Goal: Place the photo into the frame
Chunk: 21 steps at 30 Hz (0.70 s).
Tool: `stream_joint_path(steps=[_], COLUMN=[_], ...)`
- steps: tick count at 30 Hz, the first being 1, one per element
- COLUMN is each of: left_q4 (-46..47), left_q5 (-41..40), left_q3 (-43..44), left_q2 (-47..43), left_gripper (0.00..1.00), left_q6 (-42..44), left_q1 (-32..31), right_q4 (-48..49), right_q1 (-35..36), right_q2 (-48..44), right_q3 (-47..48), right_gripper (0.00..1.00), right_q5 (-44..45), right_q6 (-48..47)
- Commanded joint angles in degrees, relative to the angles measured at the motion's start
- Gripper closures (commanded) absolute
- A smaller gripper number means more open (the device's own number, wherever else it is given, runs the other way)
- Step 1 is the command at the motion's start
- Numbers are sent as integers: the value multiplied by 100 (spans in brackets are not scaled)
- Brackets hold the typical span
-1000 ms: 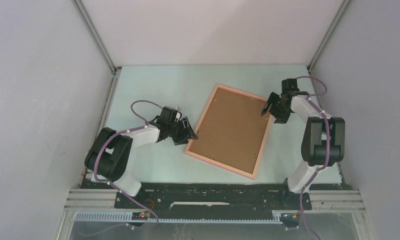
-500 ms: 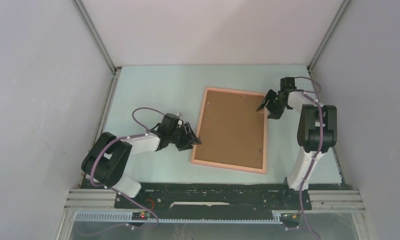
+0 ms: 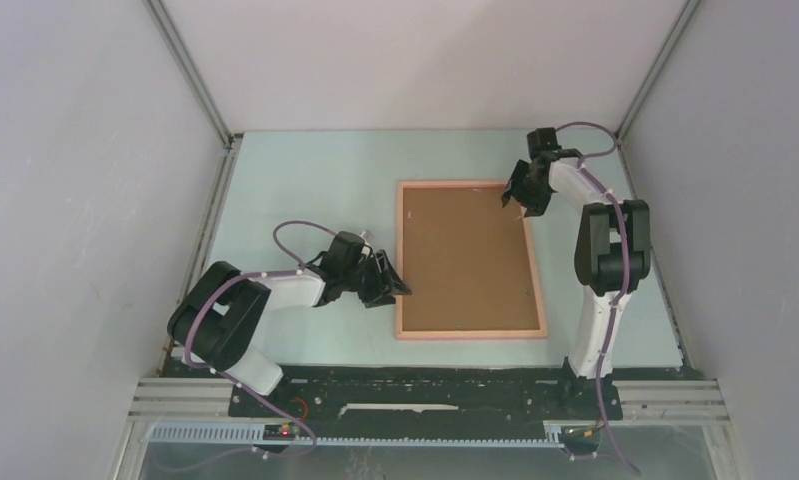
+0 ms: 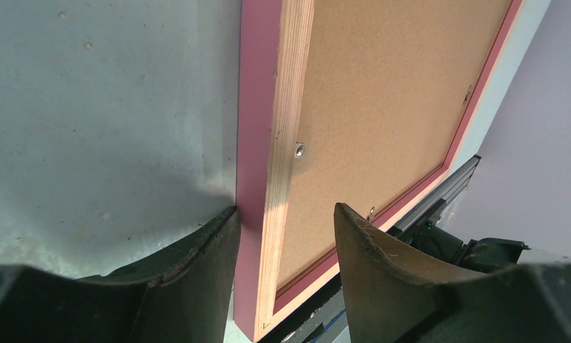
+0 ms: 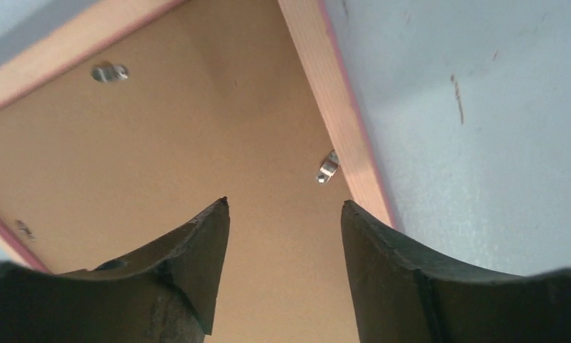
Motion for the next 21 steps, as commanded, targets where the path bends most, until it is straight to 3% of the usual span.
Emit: stream_joint_path(steps=[1,11,21], left_q4=[16,-24,-58], left_q5=[77,63,30], left_q3=[46,17,21], left_q2=[59,20,-37], left_gripper=[41,42,42], left_q6=[-13,36,36], left_q1=[-61,-47,-30], right_q4=[-617,-556,-362], right_q1=[187,85,-120], right_q2=[82,-85,306], right_q3=[105,84,93], right_gripper=[35,24,32], right_q5=[893,976,534], right_q6=[111,-303,-64])
